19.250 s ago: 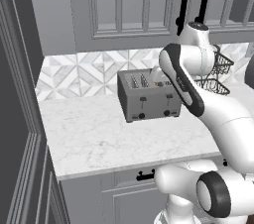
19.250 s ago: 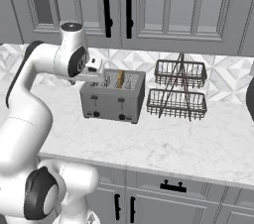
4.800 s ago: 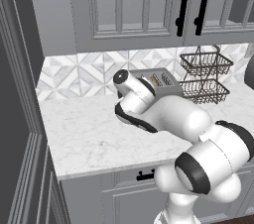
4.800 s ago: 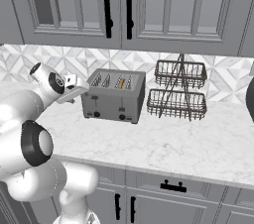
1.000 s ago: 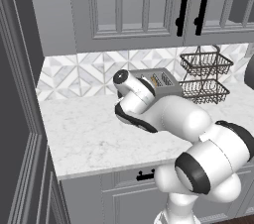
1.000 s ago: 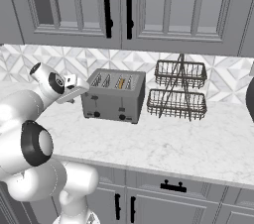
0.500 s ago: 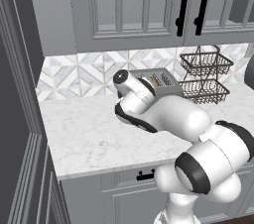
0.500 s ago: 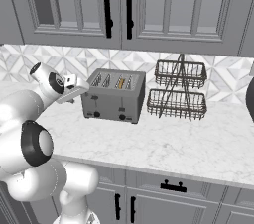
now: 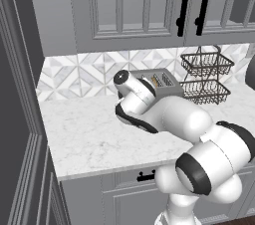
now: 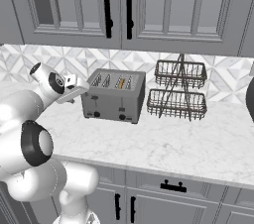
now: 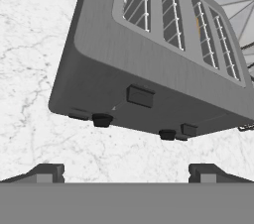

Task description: Start the toaster. Once the lever pops up, take the bread to the plate on the dining counter.

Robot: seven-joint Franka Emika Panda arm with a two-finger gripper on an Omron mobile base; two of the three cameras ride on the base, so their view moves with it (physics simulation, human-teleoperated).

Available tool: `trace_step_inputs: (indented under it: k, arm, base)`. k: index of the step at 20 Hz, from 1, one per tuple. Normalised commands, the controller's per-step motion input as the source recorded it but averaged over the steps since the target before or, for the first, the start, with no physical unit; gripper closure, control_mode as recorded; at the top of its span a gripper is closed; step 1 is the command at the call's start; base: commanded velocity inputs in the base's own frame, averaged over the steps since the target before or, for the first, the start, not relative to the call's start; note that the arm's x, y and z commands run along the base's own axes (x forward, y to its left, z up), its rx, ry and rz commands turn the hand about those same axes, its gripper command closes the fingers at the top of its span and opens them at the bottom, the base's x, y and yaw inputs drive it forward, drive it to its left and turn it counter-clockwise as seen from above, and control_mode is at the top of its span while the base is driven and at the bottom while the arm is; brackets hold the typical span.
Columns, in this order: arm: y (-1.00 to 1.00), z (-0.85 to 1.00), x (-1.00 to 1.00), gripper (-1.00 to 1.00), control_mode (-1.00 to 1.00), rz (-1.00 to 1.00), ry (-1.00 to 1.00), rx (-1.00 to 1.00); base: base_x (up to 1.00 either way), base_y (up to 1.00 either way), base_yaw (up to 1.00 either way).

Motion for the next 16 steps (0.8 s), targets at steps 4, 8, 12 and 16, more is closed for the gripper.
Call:
trace_step_inputs:
  k: [4,8,12,16]
  arm:
    - [0.0,0.0,0.0,-1.0,-1.0,0.0,0.0,0.0]
    - [0.0,0.0,0.0,-1.0,-1.0,0.0,0.0,0.0]
    - [0.0,0.0,0.0,-1.0,-1.0,0.0,0.0,0.0]
    - [0.0,0.0,0.0,-1.0,-1.0,0.0,0.0,0.0]
  base:
    - [0.0,0.0,0.0]
    - [0.0,0.0,0.0]
    - [0.0,0.0,0.0]
    - [0.0,0.0,0.0]
